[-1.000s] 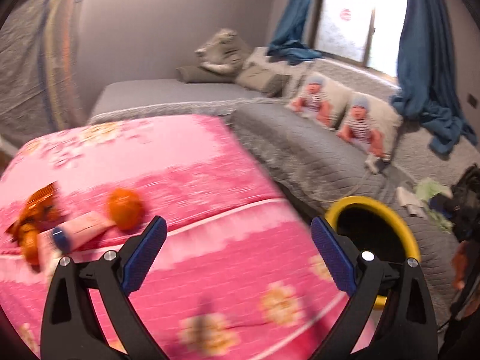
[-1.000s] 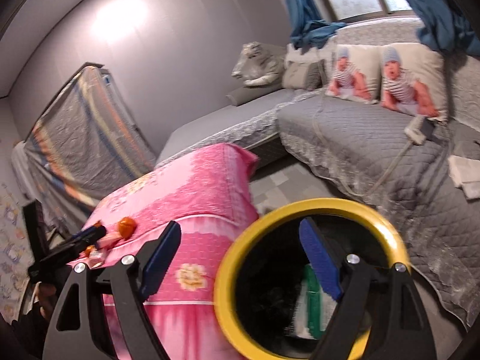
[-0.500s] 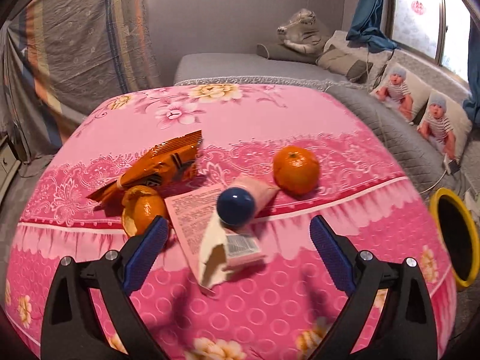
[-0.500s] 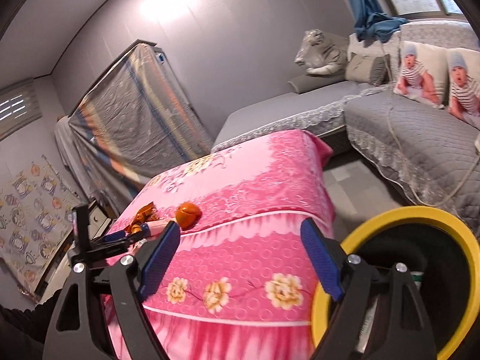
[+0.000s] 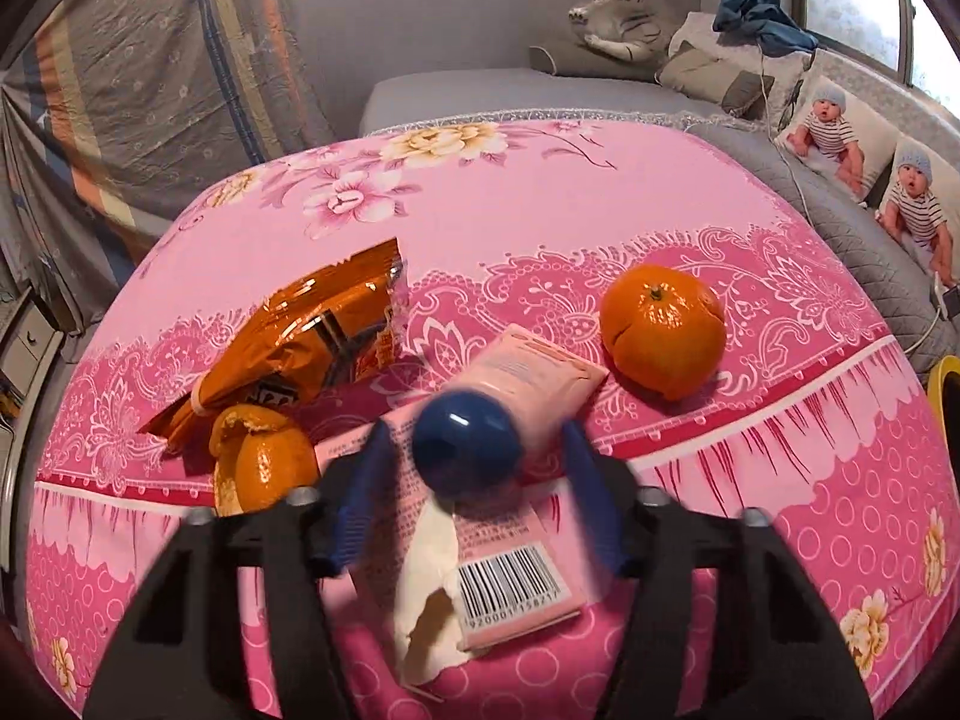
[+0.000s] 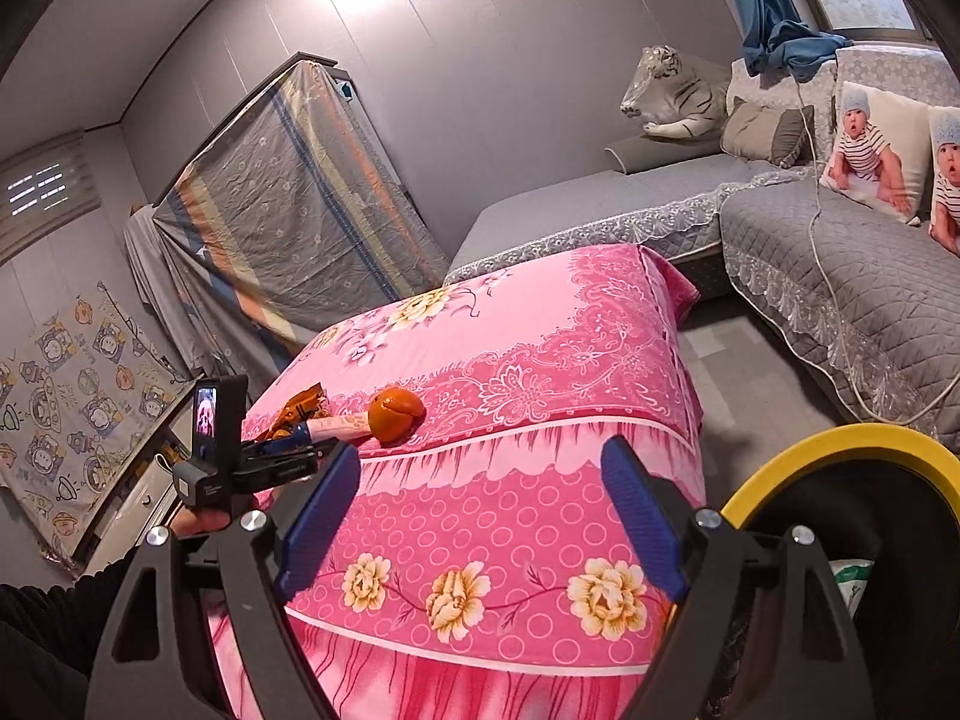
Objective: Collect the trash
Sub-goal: 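Move the left tool back to the bed and grasp the torn pink carton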
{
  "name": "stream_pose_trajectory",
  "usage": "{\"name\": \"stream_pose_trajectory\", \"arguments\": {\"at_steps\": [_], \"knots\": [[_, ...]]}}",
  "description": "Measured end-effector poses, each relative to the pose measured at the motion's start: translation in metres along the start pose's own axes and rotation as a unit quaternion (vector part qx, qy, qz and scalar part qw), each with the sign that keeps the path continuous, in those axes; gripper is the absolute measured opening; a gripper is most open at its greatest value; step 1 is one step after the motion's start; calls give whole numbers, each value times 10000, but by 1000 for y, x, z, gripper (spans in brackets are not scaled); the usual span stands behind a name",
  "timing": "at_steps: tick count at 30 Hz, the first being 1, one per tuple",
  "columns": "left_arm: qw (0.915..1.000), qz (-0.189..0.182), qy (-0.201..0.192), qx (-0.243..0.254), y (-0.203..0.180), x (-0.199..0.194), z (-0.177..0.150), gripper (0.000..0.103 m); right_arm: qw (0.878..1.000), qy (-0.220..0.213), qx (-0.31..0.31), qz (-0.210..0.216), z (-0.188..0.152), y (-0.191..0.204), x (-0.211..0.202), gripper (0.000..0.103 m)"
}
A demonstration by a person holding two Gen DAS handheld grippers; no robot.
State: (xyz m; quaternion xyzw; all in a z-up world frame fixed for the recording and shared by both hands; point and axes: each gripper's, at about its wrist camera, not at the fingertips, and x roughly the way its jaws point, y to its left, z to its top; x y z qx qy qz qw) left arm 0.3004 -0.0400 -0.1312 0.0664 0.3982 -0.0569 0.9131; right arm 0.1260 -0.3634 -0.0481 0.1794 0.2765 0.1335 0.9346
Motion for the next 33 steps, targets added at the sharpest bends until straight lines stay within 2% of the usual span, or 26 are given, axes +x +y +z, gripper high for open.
{"name": "stream_pose_trajectory", "arguments": {"at_steps": [2,4,8,9,10,11,14,17,19,22,25,26,28,29,30,33], "knots": [[9999,-97,-44,-106,3,-3,1,35,10000,4,43,-25,-2,-4,-3,79],[9998,-79,-114,-166,4,-7,0,33,9999,-5,92,-62,-2,-8,-5,79],[9974,-413,-415,-412,10,-36,-1,25,9999,-16,132,-66,0,-8,-7,79],[9962,-492,-560,-457,13,-48,-1,18,9999,-3,100,-67,0,-6,-6,79],[9948,-553,-682,-515,18,-60,-2,5,10000,18,37,-65,1,-2,-5,79],[9936,-605,-774,-563,22,-71,-4,0,10000,46,-37,-58,2,3,-2,79],[9887,-643,-1158,-708,45,-111,-22,0,9991,199,-360,-26,2,22,11,79],[9860,-657,-1228,-915,70,-132,-44,0,9973,409,-608,97,2,41,32,79],[9858,-498,-1281,-968,83,-143,-58,0,9952,550,-784,196,2,55,48,79],[9869,-392,-1213,-986,98,-149,-72,0,9923,709,-935,388,0,73,65,79],[9902,-461,-1003,-854,97,-138,-69,2,9902,806,-1010,527,-1,85,76,79],[9905,-513,-969,-826,95,-133,-65,4,9897,826,-1027,562,-2,89,79,79],[9925,-592,-854,-638,87,-114,-52,25,9888,863,-1044,628,-4,94,82,79],[9935,-567,-799,-574,84,-105,-45,59,9884,878,-1050,653,-4,96,83,79],[9935,-608,-806,-519,80,-95,-37,71,9879,898,-1073,675,-5,97,83,79],[9951,-688,-657,-259,70,-67,-13,70,9873,943,-1098,653,-6,97,85,79]]}}
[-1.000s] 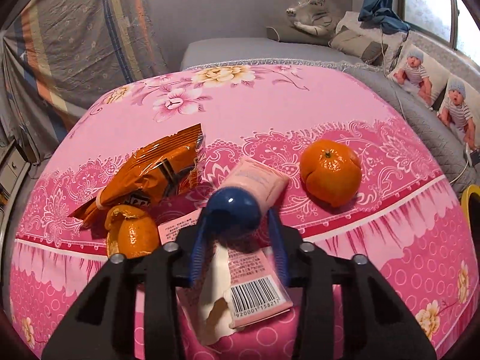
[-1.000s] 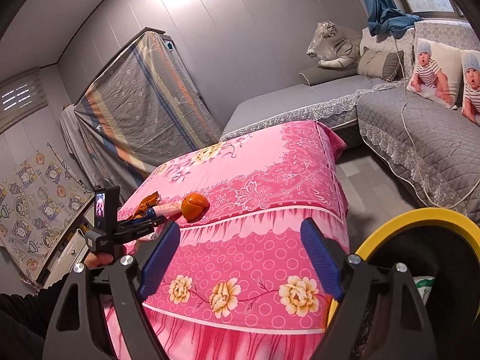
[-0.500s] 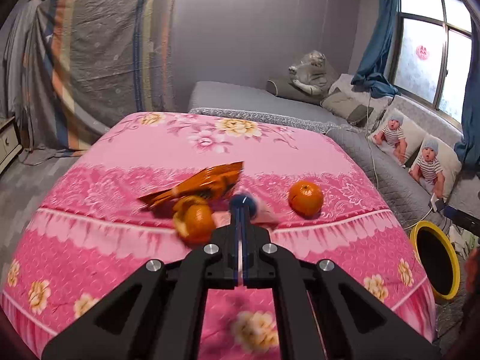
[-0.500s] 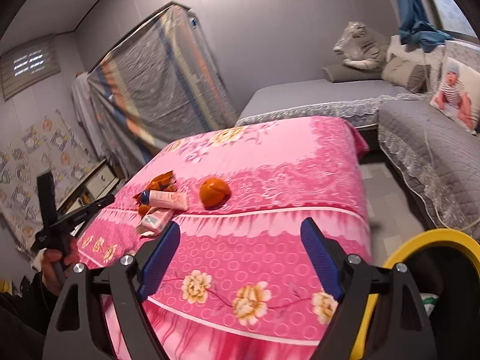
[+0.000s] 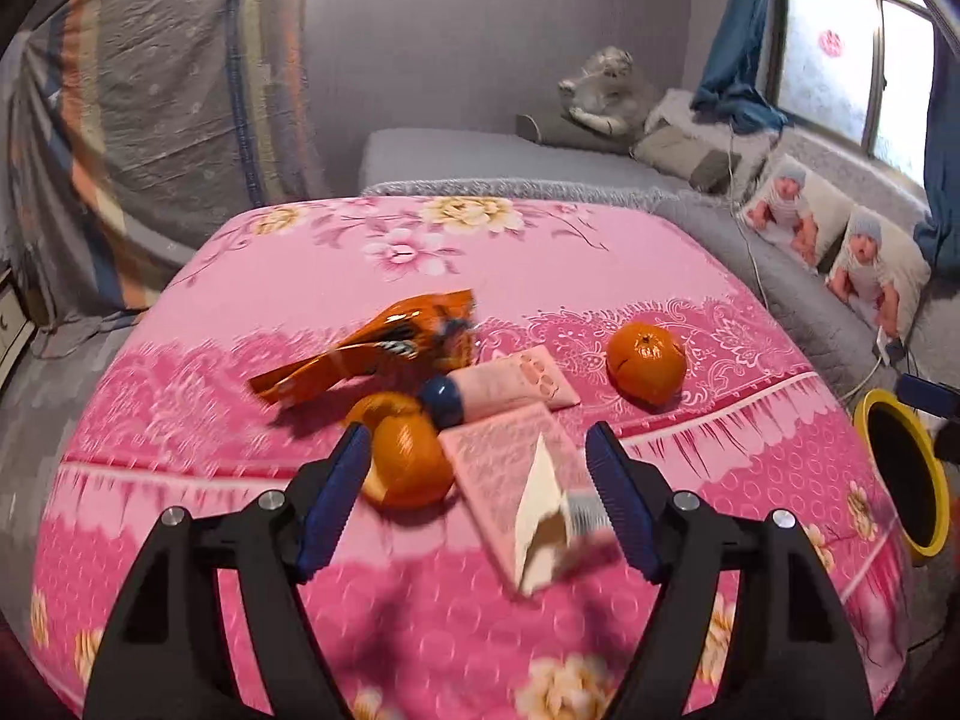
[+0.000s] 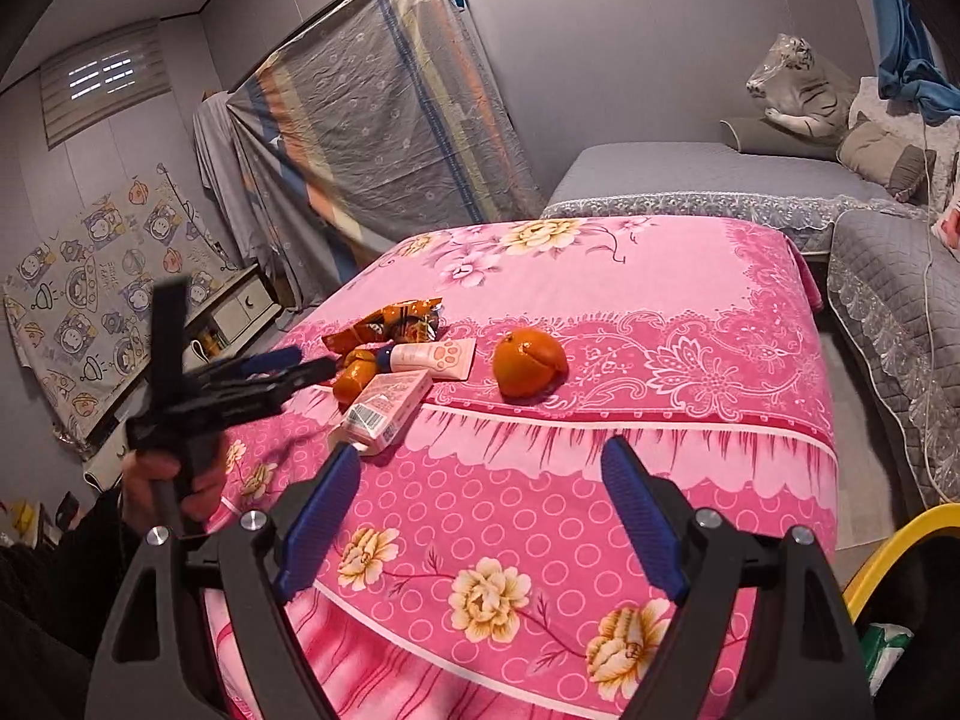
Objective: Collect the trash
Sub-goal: 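Move the left tool back to the bed and grasp the torn pink carton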
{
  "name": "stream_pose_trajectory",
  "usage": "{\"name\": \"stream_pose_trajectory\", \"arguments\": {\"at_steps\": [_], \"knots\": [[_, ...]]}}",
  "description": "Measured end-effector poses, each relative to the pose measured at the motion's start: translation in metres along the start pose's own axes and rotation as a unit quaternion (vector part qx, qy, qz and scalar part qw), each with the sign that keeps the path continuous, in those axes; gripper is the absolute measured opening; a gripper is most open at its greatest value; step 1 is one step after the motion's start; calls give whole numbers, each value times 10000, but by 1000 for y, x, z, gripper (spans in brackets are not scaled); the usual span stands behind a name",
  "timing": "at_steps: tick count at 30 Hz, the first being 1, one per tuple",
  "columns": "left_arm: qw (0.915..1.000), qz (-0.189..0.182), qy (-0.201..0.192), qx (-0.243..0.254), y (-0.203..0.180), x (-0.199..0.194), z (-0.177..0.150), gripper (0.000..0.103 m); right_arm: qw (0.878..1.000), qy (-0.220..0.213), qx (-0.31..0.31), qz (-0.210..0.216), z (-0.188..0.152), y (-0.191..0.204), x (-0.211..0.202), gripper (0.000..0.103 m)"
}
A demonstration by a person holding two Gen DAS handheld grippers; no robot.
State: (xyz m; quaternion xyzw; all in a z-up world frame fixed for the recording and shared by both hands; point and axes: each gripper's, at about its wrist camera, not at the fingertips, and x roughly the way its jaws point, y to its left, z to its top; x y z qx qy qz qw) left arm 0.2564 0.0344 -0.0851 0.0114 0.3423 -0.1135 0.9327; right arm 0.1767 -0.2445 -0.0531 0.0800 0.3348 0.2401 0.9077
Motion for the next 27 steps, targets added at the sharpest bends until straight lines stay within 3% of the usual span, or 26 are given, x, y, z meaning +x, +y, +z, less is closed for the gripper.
{"name": "stream_pose_trajectory", "arguments": {"at_steps": [5,10,17,21,27], "knots": [[9983,136,464,340,-3,54,17,65,9999,76,134,-38,-1,-12,2,79],[9966,116,593,566,-11,74,23,62,9996,136,251,-8,1,-25,10,79],[9968,-406,657,-222,5,19,-2,63,9996,212,206,43,1,-28,15,79],[9954,-166,937,-75,-14,11,-21,64,9991,266,247,214,4,-31,28,79],[9914,-32,1309,-53,-30,41,-25,68,9984,247,172,475,6,-18,30,79]]}}
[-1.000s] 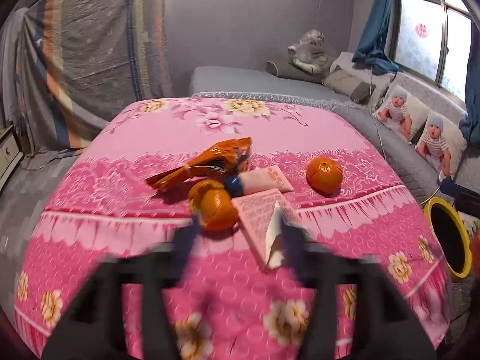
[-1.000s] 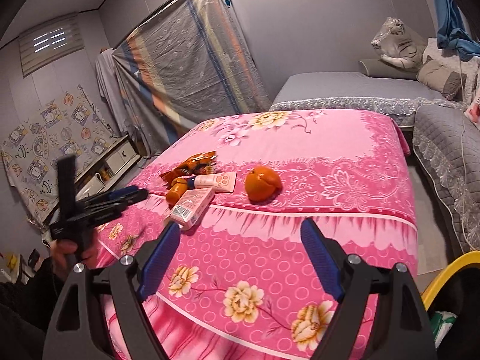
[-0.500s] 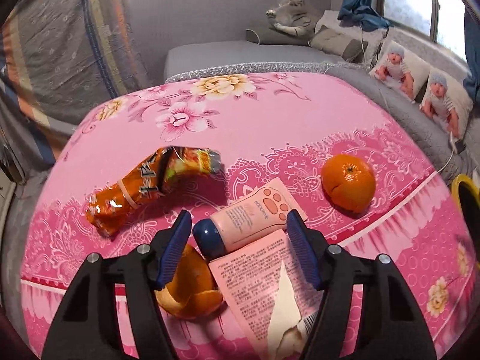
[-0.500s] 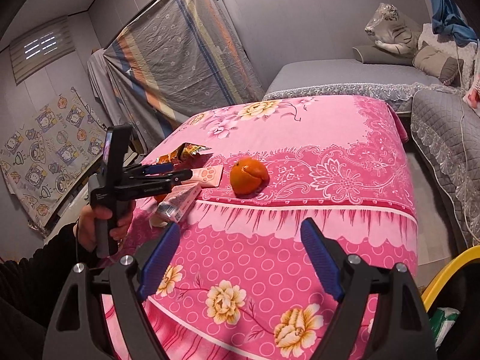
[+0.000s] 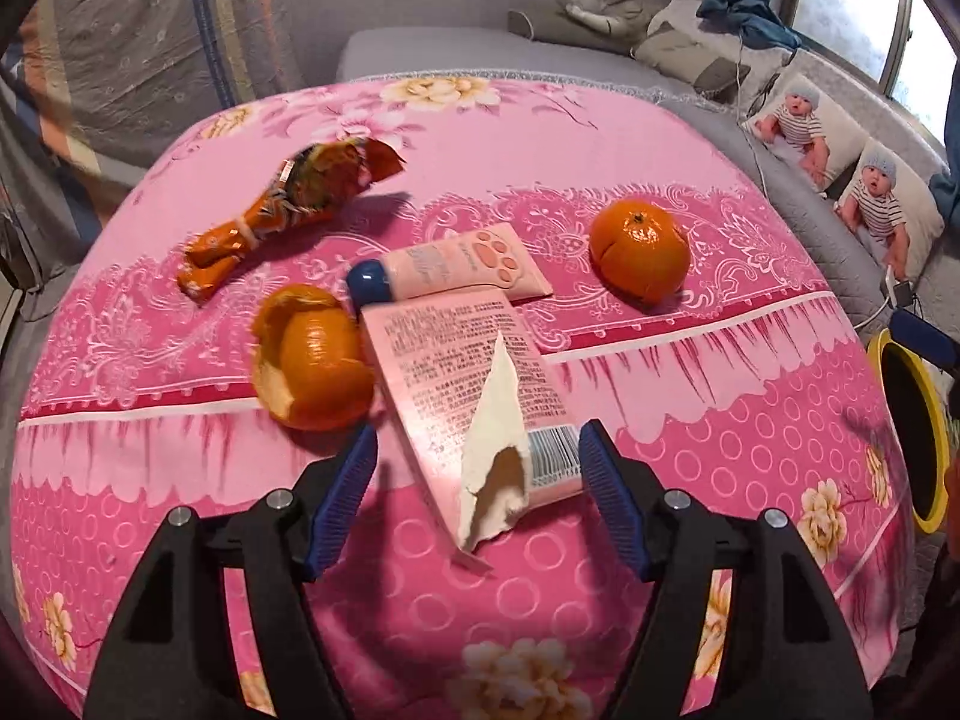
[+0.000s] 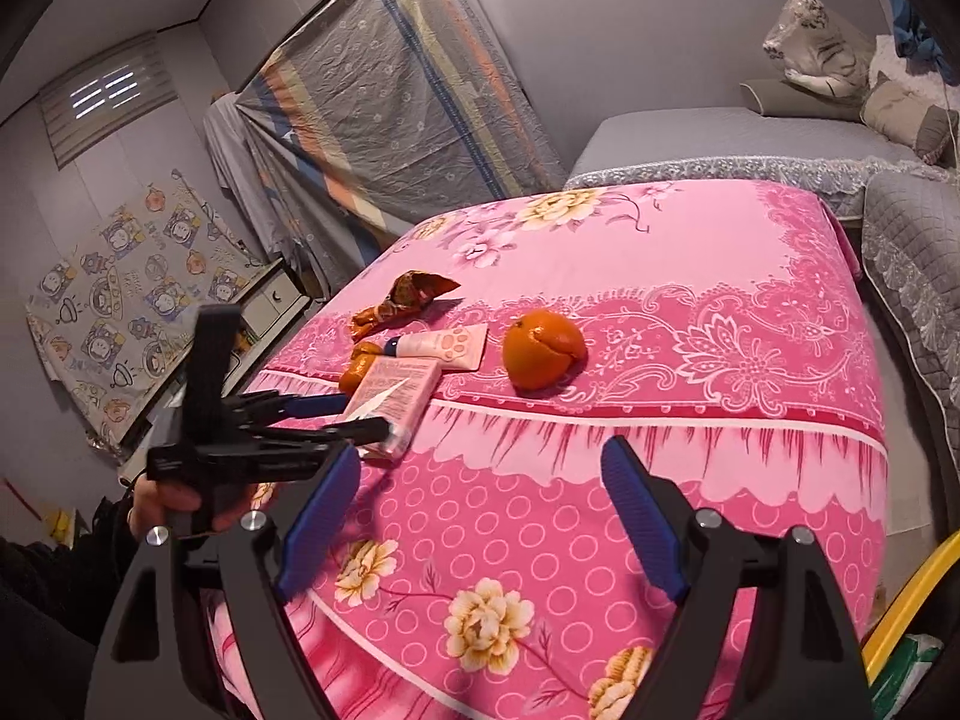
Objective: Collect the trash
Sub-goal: 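Move the left tool back to the bed and grasp the torn pink carton, then grasp the tangerine with the right tool while the left tool holds the pink carton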
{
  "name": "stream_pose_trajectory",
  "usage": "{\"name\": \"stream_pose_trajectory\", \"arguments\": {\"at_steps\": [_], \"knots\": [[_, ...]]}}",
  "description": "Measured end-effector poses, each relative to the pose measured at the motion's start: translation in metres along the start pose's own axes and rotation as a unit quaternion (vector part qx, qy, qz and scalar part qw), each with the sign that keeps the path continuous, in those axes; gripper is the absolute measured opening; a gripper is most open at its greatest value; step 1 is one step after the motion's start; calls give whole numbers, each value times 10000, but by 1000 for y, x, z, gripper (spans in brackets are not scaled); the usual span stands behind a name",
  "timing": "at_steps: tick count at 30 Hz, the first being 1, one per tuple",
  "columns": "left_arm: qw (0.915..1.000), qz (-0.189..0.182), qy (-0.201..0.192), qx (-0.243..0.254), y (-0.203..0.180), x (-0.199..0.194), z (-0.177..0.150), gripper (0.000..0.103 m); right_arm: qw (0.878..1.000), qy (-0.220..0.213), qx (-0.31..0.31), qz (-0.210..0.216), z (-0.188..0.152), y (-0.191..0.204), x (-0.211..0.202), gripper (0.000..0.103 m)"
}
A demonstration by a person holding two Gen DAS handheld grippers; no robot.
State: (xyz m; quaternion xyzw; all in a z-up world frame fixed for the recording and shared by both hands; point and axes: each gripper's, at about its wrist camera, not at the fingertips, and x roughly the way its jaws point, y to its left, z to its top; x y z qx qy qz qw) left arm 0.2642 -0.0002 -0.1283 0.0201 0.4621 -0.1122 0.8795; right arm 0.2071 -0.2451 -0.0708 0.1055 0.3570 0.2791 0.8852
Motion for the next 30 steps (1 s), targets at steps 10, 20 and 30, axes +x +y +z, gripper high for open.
{"name": "stream_pose_trajectory", "arguments": {"at_steps": [10,20,30], "knots": [[9995,116,192,-231,-4,28,10,53,9998,-66,157,-59,-2,-7,-14,80],[9918,-68,-689,-1071,44,-49,-34,32,9903,580,-1044,-716,27,18,61,80],[9741,184,-1205,-1904,96,-97,-93,32,9663,1018,-1585,-1755,51,15,169,76]]}}
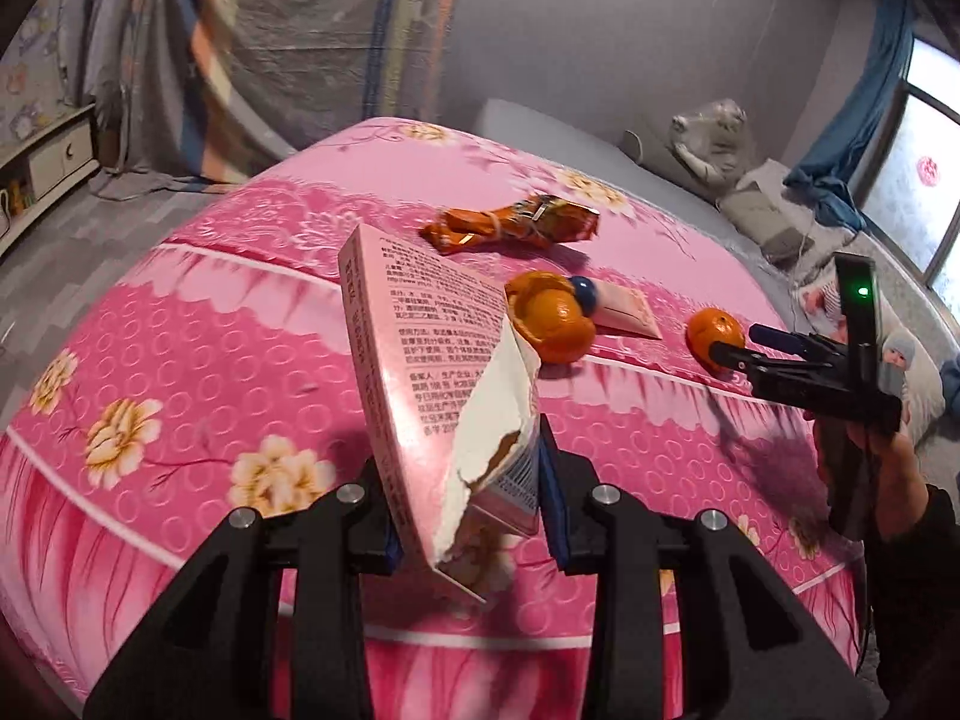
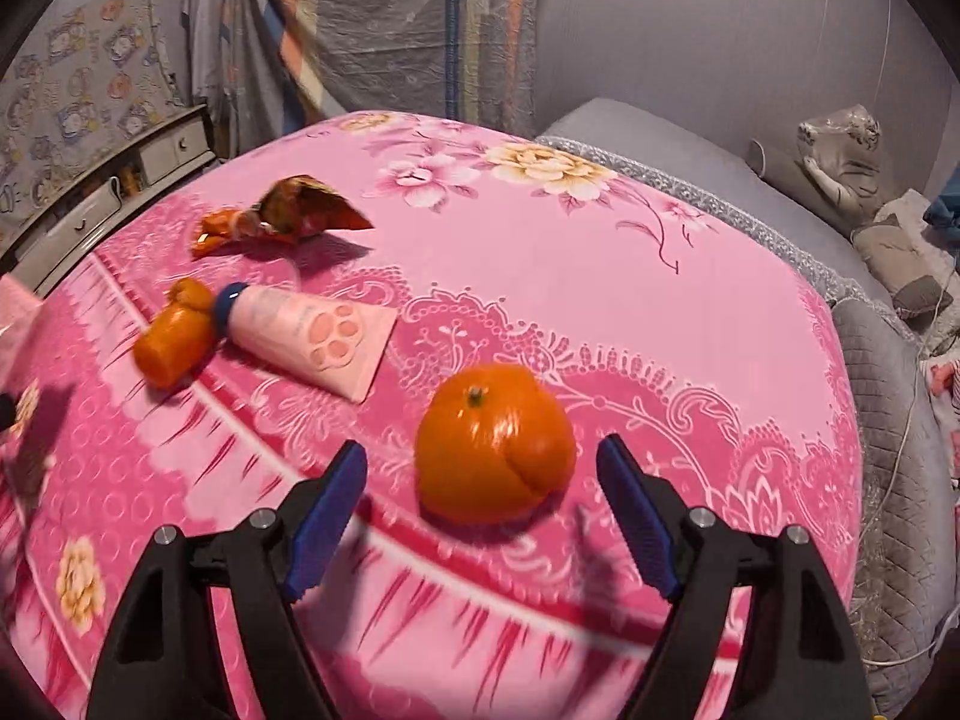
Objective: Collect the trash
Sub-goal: 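Grasp the tangerine with the right tool while the left tool holds the pink carton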
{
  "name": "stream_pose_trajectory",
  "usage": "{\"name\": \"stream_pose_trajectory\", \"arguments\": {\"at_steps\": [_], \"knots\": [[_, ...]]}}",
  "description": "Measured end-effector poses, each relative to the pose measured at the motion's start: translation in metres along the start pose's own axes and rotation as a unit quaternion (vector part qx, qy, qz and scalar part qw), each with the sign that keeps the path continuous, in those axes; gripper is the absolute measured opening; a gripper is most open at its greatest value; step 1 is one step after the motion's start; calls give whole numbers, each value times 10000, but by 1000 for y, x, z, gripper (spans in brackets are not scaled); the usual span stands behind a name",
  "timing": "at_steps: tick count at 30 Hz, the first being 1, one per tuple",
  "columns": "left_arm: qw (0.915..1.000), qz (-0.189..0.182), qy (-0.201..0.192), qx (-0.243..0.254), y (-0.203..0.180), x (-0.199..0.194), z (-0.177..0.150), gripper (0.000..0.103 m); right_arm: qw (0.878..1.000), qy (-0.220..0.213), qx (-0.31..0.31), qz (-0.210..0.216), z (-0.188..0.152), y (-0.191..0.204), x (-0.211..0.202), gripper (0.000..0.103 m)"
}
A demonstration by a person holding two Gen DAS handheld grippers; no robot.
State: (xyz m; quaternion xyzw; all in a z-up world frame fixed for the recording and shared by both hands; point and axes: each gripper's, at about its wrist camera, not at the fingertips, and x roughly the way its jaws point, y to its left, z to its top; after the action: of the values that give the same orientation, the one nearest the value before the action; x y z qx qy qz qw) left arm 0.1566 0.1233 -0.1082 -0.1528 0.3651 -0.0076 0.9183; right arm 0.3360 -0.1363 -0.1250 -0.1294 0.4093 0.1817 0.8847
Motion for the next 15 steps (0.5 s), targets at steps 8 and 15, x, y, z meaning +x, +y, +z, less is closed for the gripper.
{"name": "stream_pose_trajectory", "arguments": {"at_steps": [8,15], "knots": [[9997,-204,-108,-22,-1,-8,-2,32,9976,420,486,252,5,-13,29,44],[9990,-308,-204,234,-20,-17,-1,33,9920,232,746,994,-13,-15,-28,37]]}}
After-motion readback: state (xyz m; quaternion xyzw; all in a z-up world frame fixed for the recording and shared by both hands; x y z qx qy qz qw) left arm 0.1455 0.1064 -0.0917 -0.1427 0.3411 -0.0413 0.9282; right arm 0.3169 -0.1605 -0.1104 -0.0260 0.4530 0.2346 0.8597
